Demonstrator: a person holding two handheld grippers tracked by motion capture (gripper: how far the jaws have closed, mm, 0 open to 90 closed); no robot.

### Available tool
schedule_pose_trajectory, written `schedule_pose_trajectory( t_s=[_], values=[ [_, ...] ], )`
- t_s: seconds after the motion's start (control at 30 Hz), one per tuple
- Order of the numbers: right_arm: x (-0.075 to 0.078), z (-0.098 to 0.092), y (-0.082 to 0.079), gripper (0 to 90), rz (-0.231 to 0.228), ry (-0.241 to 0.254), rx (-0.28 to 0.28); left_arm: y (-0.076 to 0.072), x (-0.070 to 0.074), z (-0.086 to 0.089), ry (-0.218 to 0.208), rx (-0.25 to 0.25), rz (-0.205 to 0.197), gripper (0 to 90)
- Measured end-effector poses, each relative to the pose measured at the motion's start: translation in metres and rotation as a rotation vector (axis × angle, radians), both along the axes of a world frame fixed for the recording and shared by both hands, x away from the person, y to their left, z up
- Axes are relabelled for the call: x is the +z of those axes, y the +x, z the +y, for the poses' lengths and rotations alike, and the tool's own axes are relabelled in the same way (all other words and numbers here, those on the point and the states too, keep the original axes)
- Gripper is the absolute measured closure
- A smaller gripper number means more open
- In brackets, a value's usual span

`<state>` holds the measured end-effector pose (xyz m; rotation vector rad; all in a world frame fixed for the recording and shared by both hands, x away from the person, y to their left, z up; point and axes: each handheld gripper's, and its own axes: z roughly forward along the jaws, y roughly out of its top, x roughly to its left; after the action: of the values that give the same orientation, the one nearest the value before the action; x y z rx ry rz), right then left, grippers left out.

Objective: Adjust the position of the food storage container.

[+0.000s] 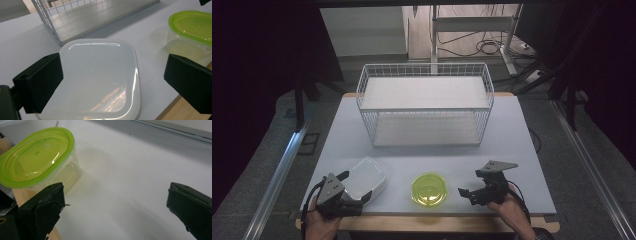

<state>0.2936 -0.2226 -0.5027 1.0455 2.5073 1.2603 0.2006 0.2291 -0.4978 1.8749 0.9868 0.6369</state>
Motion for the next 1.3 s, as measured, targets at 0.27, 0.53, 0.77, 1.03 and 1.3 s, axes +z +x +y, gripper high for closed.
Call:
schedule_pose_trajectory(
  t_s=[0.27, 0.53, 0.77, 1.03, 1.3],
  values=[
    [0.001, 0.006, -0.003, 0.8, 0.005, -0.06, 0.016, 0.003, -0.005, -0.002, -0.015, 0.017, 0.038, 3.9],
    [-0.001, 0.01, -0.004, 7.4, 0.047, -0.073, 0.017, 0.002, -0.005, -0.005, 0.011, 0.037, 0.049, 3.6],
    [0.003, 0.012, -0.005, 18.0, 0.033, -0.069, 0.014, 0.002, -0.006, -0.006, 0.005, 0.038, 0.064, 1.8],
    [0.018, 0.021, -0.006, 42.3, 0.001, -0.096, 0.075, 0.001, -0.006, -0.004, -0.019, 0.029, 0.053, 0.8],
    [0.038, 0.039, -0.009, 76.9, -0.067, -0.111, 0.145, 0.001, -0.007, -0.007, 0.002, 0.006, 0.048, 1.5]
  ],
)
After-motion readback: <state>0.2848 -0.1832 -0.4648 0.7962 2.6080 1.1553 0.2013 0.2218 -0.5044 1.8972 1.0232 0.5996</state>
